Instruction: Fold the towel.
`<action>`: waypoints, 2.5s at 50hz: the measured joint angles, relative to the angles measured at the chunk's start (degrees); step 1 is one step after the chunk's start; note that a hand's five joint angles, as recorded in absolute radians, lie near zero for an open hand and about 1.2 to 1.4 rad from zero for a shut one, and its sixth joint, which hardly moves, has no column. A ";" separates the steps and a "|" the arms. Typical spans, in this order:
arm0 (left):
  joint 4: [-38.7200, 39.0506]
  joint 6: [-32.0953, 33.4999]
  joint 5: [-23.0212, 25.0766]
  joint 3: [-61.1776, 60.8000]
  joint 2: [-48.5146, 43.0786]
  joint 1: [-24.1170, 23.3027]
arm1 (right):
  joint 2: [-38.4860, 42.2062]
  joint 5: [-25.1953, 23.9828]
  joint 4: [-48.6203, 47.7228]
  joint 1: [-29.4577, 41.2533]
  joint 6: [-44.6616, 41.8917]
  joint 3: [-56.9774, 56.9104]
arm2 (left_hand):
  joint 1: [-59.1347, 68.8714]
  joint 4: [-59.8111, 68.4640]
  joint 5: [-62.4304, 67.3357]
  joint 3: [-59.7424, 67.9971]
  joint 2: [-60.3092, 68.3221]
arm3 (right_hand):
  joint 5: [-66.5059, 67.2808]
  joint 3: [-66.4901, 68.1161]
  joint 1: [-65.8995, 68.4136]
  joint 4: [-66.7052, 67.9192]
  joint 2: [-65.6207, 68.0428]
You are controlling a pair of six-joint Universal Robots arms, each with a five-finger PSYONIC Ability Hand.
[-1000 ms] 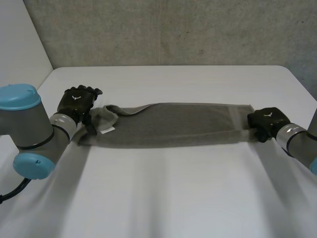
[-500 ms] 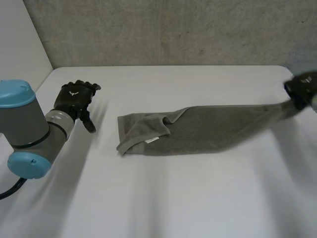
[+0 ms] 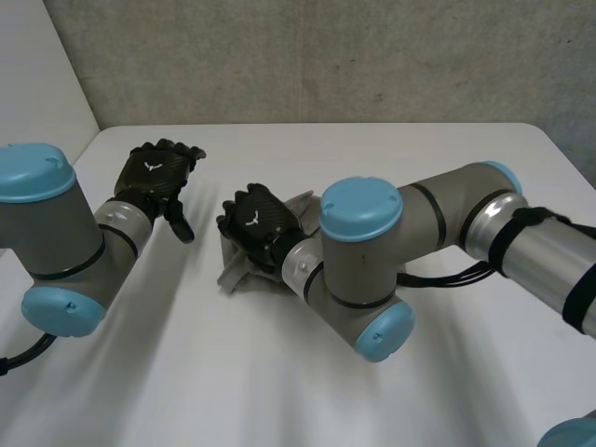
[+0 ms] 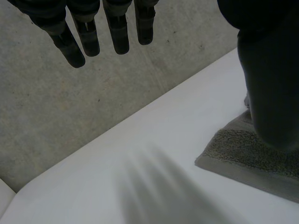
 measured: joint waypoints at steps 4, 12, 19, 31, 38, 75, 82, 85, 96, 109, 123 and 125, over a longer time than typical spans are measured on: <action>0.00 0.00 0.06 0.03 -0.32 -0.16 | -1.30 2.31 0.17 -0.50 1.58 0.43 | 0.00 0.00 0.00 0.00 0.00 | -6.67 -7.44 -7.10 -6.96 -6.51; 0.06 -0.21 0.34 1.31 -0.52 -1.99 | -12.87 4.89 0.93 -9.16 11.47 9.62 | 0.00 0.00 0.00 0.00 0.00 | -6.68 -7.48 -7.97 -6.96 -6.51; 0.07 -0.31 0.71 2.63 -1.02 -5.83 | -18.39 3.67 0.98 -17.14 16.39 20.10 | 0.00 0.00 0.11 0.00 0.00 | -6.68 -7.48 -7.98 -6.96 -6.51; -0.21 0.09 1.24 7.25 -6.20 -16.88 | -20.30 -0.63 -1.40 -25.41 16.85 33.49 | 0.00 0.00 0.16 0.01 0.00 | -6.68 -7.49 -8.17 -6.96 -6.51; -1.57 0.12 0.75 15.30 -12.75 -19.49 | -20.14 -1.12 -4.67 -25.55 16.99 36.54 | 0.00 0.00 0.37 0.01 0.00 | -6.68 -7.49 -8.18 -6.96 -6.51; -9.06 0.20 -17.68 29.68 -26.02 -13.04 | -14.95 0.01 -12.99 -23.12 17.16 37.85 | 0.27 0.17 3.74 1.51 0.76 | 29.11 27.42 28.19 27.47 27.86; -9.05 -0.02 -18.88 25.69 -24.10 -12.99 | -15.01 1.01 -13.11 -22.77 17.19 37.84 | 0.27 0.17 3.62 1.50 0.73 | 51.34 49.49 47.92 50.02 47.88; -9.02 -0.32 -18.86 22.92 -22.19 -13.25 | -15.20 1.70 -12.86 -22.85 17.10 37.88 | 0.26 0.16 3.61 1.49 0.72 | 55.24 54.28 50.82 54.97 50.08; -8.37 -1.80 -18.71 11.16 -13.19 -15.18 | -20.77 -0.16 -8.24 -24.84 11.69 43.59 | 0.13 0.05 3.58 1.39 0.60 | 55.24 54.29 51.04 55.01 50.74; -8.43 -9.24 -18.06 -0.41 -0.71 -18.15 | -32.72 -3.97 0.24 -32.96 -3.30 50.35 | 0.11 0.05 2.37 1.37 0.52 | 55.24 54.42 51.65 55.02 51.33; -8.05 -11.44 -17.88 -1.21 5.10 -14.70 | -32.30 -5.03 7.07 -17.35 -6.95 33.74 | 0.11 0.05 1.95 1.16 0.35 | 55.25 54.44 52.47 55.02 52.32; -7.83 -11.44 -17.92 -0.79 5.18 -13.91 | -30.19 -5.09 7.20 -13.63 -7.24 31.49 | 0.11 0.05 1.95 1.16 0.35 | 55.24 54.44 52.47 55.02 52.54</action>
